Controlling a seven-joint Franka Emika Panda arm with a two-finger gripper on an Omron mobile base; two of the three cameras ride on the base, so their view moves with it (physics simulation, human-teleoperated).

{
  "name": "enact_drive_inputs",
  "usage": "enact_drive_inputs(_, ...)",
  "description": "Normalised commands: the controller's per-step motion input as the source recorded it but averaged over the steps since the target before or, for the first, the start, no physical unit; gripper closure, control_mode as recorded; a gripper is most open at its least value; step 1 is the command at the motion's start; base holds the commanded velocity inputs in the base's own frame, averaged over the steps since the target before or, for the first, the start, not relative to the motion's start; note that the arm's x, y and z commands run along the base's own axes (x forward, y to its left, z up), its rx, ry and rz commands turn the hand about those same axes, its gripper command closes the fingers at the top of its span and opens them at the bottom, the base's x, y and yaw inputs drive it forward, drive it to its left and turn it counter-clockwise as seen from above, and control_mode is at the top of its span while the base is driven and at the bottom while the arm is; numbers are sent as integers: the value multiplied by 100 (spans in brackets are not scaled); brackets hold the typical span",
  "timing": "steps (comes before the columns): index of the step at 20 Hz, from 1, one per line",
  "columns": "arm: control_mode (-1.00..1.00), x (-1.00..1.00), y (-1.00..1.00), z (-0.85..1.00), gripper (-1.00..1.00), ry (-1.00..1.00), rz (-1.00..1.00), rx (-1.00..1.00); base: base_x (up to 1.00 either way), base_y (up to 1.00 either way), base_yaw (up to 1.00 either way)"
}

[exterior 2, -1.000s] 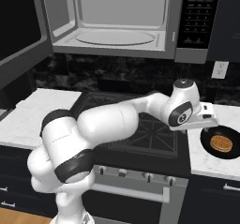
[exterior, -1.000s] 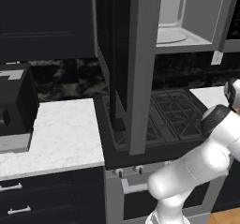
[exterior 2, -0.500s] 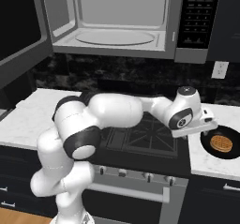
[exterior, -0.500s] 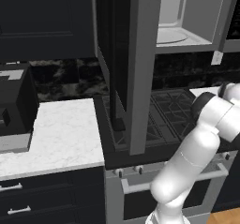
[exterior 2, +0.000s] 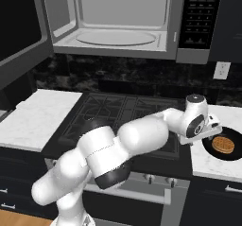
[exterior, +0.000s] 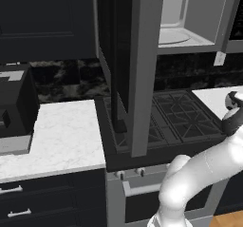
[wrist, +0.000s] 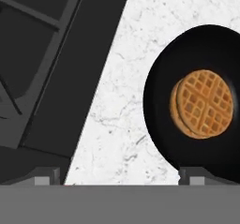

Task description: Open the microwave, place the bowl with waffle inside the microwave, then close the microwave door and turn it on.

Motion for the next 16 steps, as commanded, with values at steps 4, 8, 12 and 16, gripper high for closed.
enact_drive_inputs(4, -100, 39, -19, -10, -100, 14, 7, 7, 0, 0, 0)
enact_drive_inputs(8, -100, 39, -11, -27, -100, 11, 6, 3, 0, 0, 0)
enact_drive_inputs(12, -100, 31, -17, -30, -100, 8, 5, 4, 0, 0, 0)
enact_drive_inputs(16, -100, 20, -33, -24, -100, 3, 6, 7, 0, 0, 0)
